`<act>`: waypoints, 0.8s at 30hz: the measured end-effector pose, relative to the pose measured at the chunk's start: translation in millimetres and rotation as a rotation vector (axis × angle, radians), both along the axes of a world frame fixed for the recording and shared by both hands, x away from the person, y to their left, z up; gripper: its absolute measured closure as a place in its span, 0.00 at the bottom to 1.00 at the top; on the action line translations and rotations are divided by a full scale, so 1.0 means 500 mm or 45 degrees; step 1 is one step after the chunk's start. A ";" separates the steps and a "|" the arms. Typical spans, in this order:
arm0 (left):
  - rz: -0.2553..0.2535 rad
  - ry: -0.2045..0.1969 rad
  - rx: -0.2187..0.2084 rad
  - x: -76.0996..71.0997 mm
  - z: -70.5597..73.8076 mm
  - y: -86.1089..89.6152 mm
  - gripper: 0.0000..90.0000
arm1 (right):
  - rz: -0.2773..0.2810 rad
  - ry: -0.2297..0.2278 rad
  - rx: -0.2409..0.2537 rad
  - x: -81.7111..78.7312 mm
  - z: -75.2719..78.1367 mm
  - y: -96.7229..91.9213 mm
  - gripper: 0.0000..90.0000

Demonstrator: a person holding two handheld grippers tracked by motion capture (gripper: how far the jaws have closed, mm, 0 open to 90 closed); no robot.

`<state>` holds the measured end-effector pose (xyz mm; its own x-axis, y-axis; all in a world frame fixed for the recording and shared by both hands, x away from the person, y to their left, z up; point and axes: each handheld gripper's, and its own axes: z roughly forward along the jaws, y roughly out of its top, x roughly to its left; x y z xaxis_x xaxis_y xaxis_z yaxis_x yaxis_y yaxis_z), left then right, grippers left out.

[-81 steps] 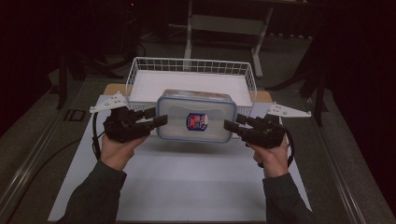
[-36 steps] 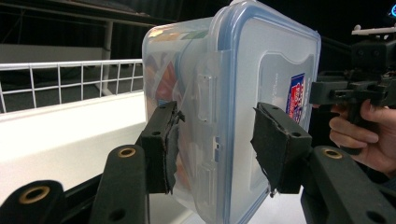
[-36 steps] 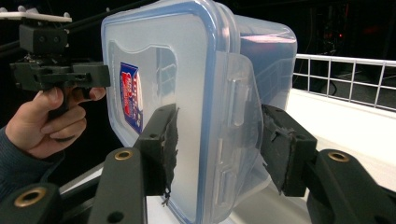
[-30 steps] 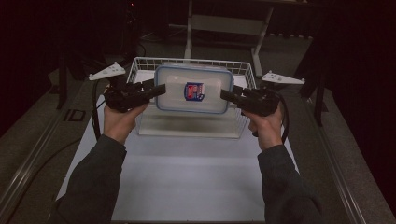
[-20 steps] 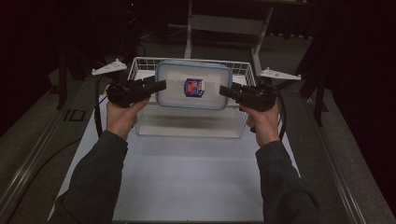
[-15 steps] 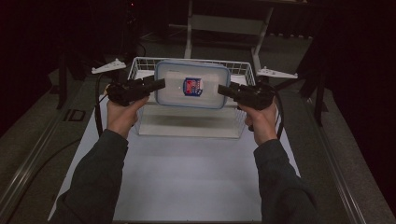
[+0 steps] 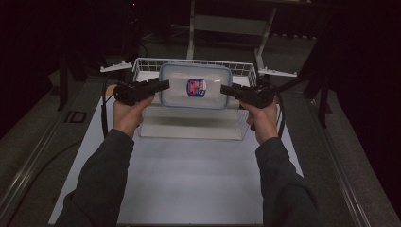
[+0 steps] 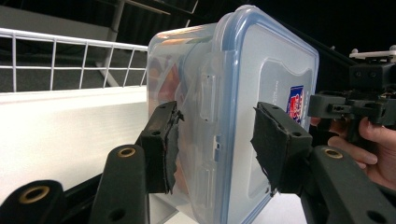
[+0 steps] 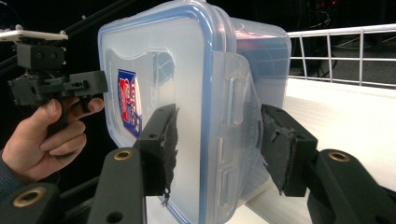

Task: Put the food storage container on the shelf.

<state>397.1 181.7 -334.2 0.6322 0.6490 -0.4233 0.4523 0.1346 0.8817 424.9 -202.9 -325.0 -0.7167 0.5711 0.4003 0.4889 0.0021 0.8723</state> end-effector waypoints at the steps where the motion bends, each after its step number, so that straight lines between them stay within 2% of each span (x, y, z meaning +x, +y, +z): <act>1: 0.000 0.005 -0.004 0.001 0.000 -0.001 0.57 | -0.001 0.004 0.000 0.001 0.001 -0.001 0.53; 9: 0.029 0.059 -0.071 0.012 -0.003 -0.004 0.57 | -0.030 0.063 0.036 0.011 0.002 -0.004 0.53; 13: 0.036 0.083 -0.096 0.019 -0.004 -0.004 0.57 | -0.045 0.090 0.031 0.016 0.007 -0.003 0.53; 16: 0.045 0.092 -0.109 0.022 -0.005 -0.005 0.57 | -0.061 0.089 0.022 0.019 0.009 -0.001 0.53; 24: 0.075 0.077 -0.102 0.023 -0.006 -0.008 0.56 | -0.098 0.073 0.004 0.021 0.009 0.002 0.51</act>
<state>408.6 177.7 -337.4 0.5657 0.6467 -0.5117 0.4935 0.2317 0.8383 435.5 -201.7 -320.7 -0.6464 0.6221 0.4417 0.5370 -0.0403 0.8426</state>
